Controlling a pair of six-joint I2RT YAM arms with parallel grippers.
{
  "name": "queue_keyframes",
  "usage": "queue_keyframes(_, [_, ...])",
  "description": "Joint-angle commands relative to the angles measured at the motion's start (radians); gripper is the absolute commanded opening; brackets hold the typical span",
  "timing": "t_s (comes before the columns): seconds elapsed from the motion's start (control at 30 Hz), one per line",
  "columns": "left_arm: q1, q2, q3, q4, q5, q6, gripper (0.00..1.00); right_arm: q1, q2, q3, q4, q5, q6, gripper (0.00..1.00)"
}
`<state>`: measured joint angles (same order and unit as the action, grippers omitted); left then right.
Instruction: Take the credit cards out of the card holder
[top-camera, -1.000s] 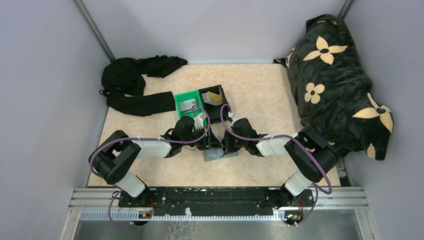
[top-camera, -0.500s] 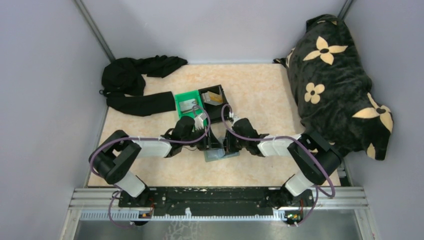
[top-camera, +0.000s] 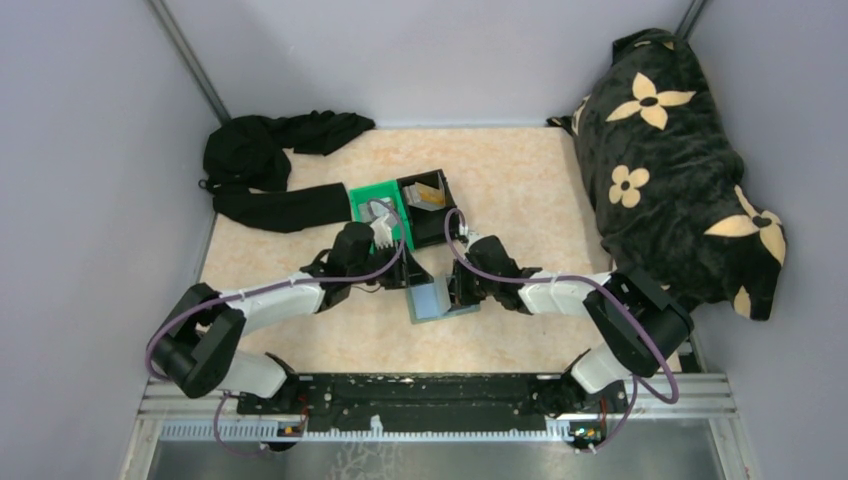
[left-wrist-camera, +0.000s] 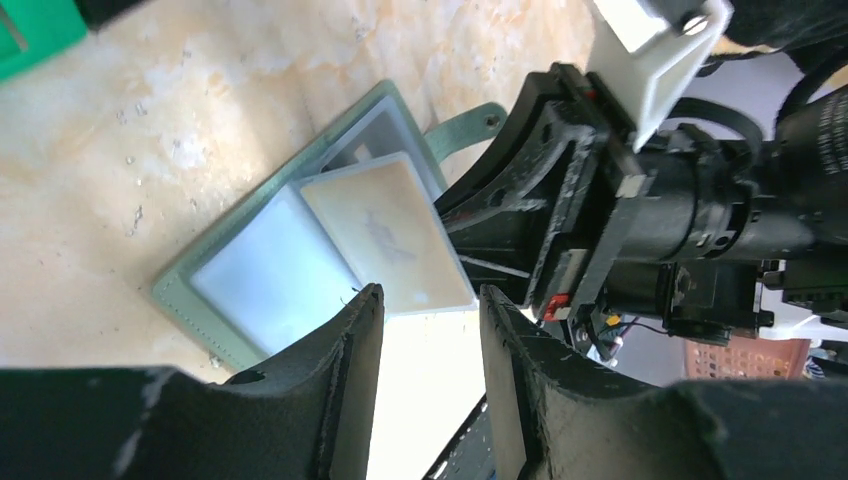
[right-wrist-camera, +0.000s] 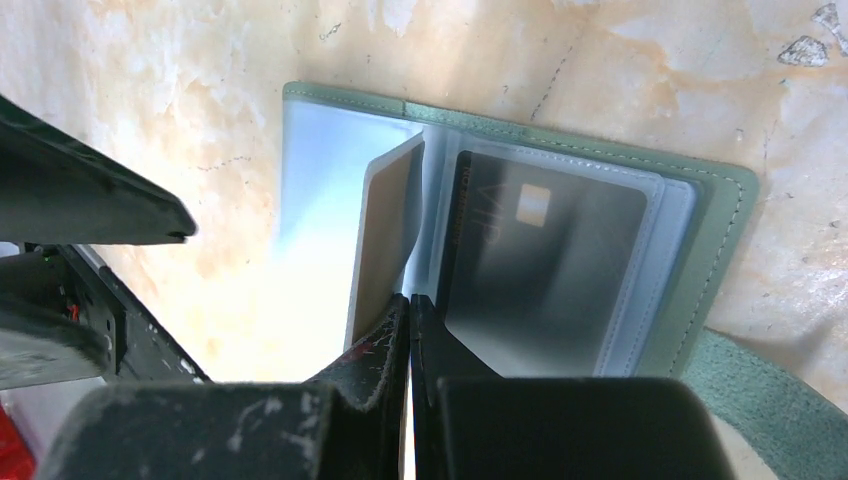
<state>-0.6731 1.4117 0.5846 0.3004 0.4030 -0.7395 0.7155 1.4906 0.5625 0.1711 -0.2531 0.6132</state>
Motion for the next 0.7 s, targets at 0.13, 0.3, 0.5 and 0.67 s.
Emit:
queue_keyframes(0.13, [0.001,0.000,0.067,-0.001,-0.002,0.045,0.46,0.002,-0.003,-0.010,0.037,-0.002,-0.004,0.00])
queue_keyframes(0.3, [0.001,0.106,0.062,0.092,0.059,-0.006,0.46,0.003,-0.010,-0.015,0.038,-0.002,-0.001,0.00])
queue_keyframes(0.5, [0.000,0.179,-0.011,0.157,0.076,-0.046,0.45,0.002,-0.034,-0.008,0.012,0.009,-0.008,0.00])
queue_keyframes(0.67, [0.000,0.195,-0.036,0.132,0.053,-0.044,0.44,0.001,-0.042,-0.003,0.000,0.009,-0.012,0.00])
